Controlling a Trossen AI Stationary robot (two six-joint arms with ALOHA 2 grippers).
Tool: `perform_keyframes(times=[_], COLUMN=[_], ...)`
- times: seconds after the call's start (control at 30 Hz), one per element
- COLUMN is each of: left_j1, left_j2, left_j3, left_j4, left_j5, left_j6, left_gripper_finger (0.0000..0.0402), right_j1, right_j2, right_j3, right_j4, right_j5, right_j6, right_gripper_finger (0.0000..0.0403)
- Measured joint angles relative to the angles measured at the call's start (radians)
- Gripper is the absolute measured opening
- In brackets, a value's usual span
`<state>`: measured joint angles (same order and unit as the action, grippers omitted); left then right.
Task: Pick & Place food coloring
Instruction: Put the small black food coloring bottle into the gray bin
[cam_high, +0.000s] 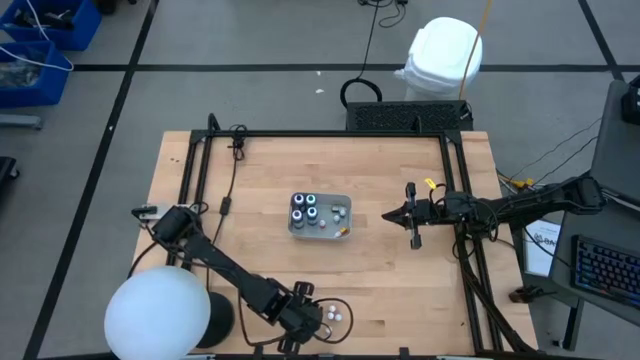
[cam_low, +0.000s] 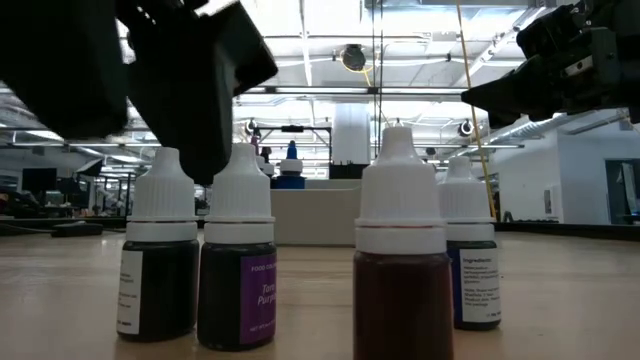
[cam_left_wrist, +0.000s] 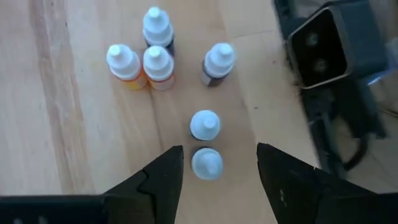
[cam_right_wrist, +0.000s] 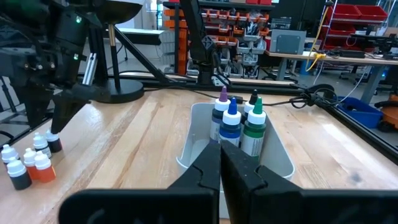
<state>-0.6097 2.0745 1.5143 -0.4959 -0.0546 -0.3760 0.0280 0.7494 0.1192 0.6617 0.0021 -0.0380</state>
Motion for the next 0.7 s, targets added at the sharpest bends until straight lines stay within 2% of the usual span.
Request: perform_keyframes(times=[0.7], left_j1=[-0.008], left_j2=[0.015], left_j3=[0.0], left_j4=[-0.008], left_j5=[-0.026], left_j6=[0.002], left_gripper_finger=[0.0207], right_j1=[0.0], right_j2=[0.0], right_j3=[0.0], right_j4=[0.0], right_j5=[0.0], right_j6=[0.0], right_gripper_finger=[0.0004])
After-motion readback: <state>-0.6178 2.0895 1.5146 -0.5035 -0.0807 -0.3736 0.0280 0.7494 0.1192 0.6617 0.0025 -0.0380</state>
